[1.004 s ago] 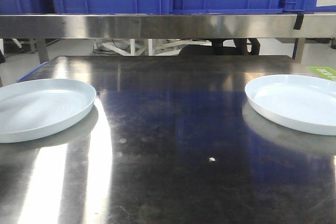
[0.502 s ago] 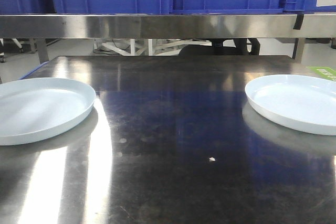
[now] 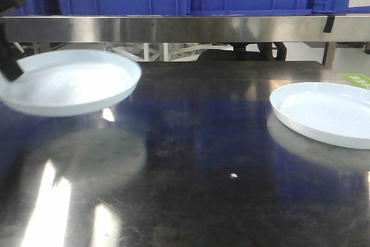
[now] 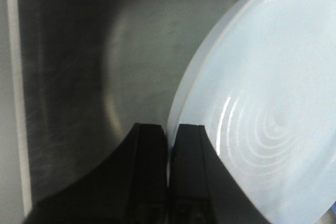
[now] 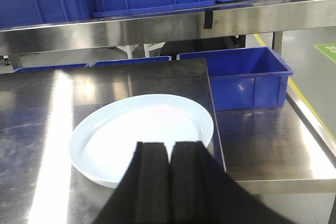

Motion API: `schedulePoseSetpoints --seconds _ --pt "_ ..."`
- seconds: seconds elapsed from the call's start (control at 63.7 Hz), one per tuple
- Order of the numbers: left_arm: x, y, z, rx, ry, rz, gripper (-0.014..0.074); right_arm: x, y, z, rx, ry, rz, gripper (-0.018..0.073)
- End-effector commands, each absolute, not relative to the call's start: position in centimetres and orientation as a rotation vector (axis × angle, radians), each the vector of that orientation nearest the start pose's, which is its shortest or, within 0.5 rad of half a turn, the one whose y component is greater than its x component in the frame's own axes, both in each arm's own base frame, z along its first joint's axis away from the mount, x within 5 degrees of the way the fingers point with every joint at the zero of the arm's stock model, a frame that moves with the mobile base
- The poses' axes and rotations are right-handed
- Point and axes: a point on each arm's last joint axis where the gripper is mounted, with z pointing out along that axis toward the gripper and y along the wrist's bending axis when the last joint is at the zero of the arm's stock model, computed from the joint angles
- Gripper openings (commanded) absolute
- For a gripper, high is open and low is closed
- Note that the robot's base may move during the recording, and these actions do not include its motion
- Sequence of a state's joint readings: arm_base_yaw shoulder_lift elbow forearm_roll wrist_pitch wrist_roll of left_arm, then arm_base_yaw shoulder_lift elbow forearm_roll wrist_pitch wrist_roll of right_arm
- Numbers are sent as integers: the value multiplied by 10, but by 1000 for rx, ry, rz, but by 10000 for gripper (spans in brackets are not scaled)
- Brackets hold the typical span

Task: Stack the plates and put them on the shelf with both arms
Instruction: 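Lift the plate with the left gripper and set it on the table center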

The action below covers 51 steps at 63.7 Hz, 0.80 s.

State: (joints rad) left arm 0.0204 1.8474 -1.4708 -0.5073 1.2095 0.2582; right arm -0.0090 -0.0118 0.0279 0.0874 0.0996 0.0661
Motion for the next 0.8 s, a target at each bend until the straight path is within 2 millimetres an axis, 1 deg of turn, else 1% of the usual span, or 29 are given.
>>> schedulePoseSetpoints --seconds 0.0,0.094,0.282,0.361,0.455,0.565,0.628,0.785 --pt "366 -55 283 160 2820 -844 81 55 0 203 112 1497 105 53" --pt "367 -72 283 214 2795 -831 81 55 0 203 112 1497 105 53" --pt "367 -121 285 330 2688 -796 81 55 0 203 112 1497 105 53" --pt "367 -138 281 355 2663 -792 80 55 0 203 112 1497 105 53" --pt "369 -157 270 358 2672 -801 80 55 0 203 112 1497 105 53" --pt "370 -172 255 332 2705 -809 80 55 0 203 112 1497 105 53" --pt "371 -177 249 313 2718 -807 80 55 0 203 112 1497 105 53" --pt "370 -186 242 268 2741 -812 80 55 0 203 112 1497 105 53"
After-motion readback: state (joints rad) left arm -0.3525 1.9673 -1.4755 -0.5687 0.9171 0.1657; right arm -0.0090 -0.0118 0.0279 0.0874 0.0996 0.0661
